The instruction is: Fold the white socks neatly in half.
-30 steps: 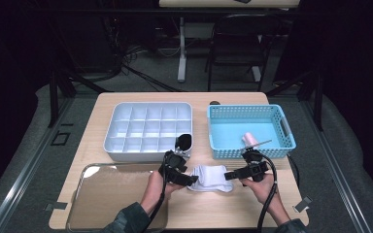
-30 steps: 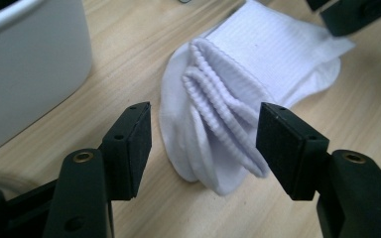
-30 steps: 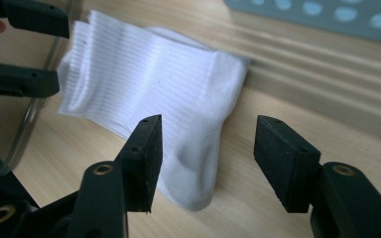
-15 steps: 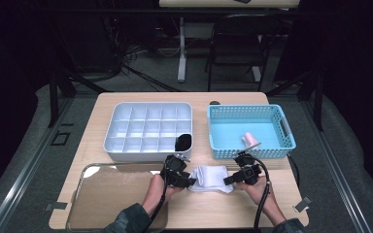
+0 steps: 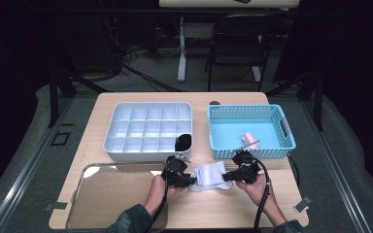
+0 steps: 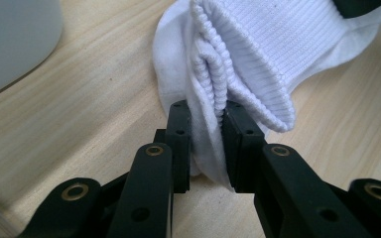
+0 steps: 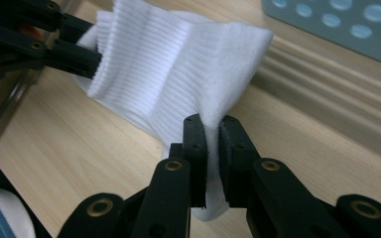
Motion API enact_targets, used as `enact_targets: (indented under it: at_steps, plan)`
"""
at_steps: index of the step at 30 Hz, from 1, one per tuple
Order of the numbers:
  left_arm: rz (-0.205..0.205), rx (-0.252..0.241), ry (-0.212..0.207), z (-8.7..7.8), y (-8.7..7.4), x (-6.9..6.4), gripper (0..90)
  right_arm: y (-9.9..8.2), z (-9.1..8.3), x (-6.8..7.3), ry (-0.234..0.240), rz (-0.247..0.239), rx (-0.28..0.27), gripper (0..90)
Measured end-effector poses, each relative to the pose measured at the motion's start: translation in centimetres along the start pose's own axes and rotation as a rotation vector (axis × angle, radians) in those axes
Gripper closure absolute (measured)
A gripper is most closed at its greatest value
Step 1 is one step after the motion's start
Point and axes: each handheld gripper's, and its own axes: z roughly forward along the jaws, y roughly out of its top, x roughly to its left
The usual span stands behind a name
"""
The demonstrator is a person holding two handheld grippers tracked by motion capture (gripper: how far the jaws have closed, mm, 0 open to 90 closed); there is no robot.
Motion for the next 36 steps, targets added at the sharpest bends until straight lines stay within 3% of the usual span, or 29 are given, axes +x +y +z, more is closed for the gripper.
enact_targets:
  at_steps: [9,18,20,23,25,29,31,33,36]
  plan:
    - [0.000,-0.011,0.004,0.2,0.1,0.0,75.4,0.8,-0.5,2.5,0.019,-0.112,-0.055,83.0]
    - [-0.021,-0.016,-0.007,0.6,0.6,0.1,74.0,1.9,0.9,4.4,0.046,-0.193,-0.045,83.2]
    - [-0.016,-0.008,0.004,0.5,0.6,0.1,69.5,1.8,1.3,4.7,0.042,-0.199,-0.033,83.2]
    - [-0.013,-0.006,0.015,-0.2,0.6,0.0,54.5,1.6,1.7,4.5,0.027,-0.208,-0.020,83.2]
    - [-0.014,-0.014,0.015,-0.6,0.6,-0.1,51.1,1.6,1.7,4.3,0.033,-0.203,-0.023,83.1]
    - [-0.023,-0.029,0.008,-0.7,0.6,0.3,54.8,1.8,1.6,4.5,0.028,-0.218,-0.037,83.1]
    - [-0.008,-0.004,0.008,-0.2,0.6,0.4,60.7,1.9,1.4,5.0,0.030,-0.240,-0.047,83.1]
    - [-0.012,-0.009,0.002,0.2,0.6,0.4,69.5,2.0,1.6,5.4,0.022,-0.254,-0.063,83.0]
    - [-0.008,-0.019,-0.003,0.4,0.7,0.4,74.4,2.1,1.6,5.5,0.018,-0.260,-0.063,83.0]
